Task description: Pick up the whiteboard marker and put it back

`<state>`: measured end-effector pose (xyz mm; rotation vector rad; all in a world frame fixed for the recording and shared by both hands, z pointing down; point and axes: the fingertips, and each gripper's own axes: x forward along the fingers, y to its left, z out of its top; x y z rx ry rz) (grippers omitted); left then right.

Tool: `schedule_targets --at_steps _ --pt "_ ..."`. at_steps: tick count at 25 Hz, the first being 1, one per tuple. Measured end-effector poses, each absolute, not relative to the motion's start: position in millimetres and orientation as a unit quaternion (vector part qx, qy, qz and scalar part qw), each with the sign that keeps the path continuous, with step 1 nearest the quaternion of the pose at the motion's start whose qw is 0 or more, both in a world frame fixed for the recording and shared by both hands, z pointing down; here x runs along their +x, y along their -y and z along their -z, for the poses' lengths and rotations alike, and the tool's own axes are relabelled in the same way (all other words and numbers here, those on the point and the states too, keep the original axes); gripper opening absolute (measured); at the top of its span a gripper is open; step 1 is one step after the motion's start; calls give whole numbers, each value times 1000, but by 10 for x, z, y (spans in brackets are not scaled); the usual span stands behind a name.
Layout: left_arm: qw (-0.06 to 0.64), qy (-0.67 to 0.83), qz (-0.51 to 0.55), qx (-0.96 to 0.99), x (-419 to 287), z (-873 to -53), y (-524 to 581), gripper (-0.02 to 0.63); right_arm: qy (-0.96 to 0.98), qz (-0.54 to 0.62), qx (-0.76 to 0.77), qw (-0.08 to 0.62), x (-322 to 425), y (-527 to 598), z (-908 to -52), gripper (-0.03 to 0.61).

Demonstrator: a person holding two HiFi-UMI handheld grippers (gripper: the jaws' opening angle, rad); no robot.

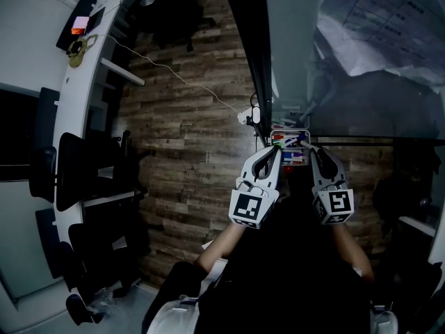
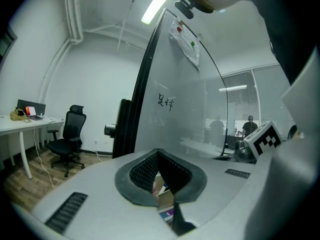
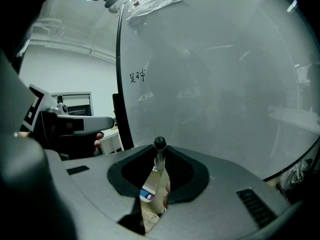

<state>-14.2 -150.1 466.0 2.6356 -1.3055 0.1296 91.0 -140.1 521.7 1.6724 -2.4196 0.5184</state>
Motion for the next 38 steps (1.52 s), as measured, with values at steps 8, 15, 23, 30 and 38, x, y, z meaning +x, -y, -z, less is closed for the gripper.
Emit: schedule_targets --at_steps 8,15,23,30,38 --pt "99 441 -43 891 -116 -4665 1498 -2 810 -174 553 82 909 1384 -5243 79" --pt "99 442 -41 891 -120 -4651 1485 -3 812 -176 549 87 897 1371 -5277 80" --pt "97 442 -42 891 -123 -4645 1474 -2 813 -180 546 87 858 1372 -5252 81" --pt "96 443 -42 890 -127 -4646 1476 -2 816 -180 543 84 875 1367 -5292 83" --pt "96 442 -41 891 -121 -4639 1462 -2 817 -176 543 80 875 1350 -5252 89"
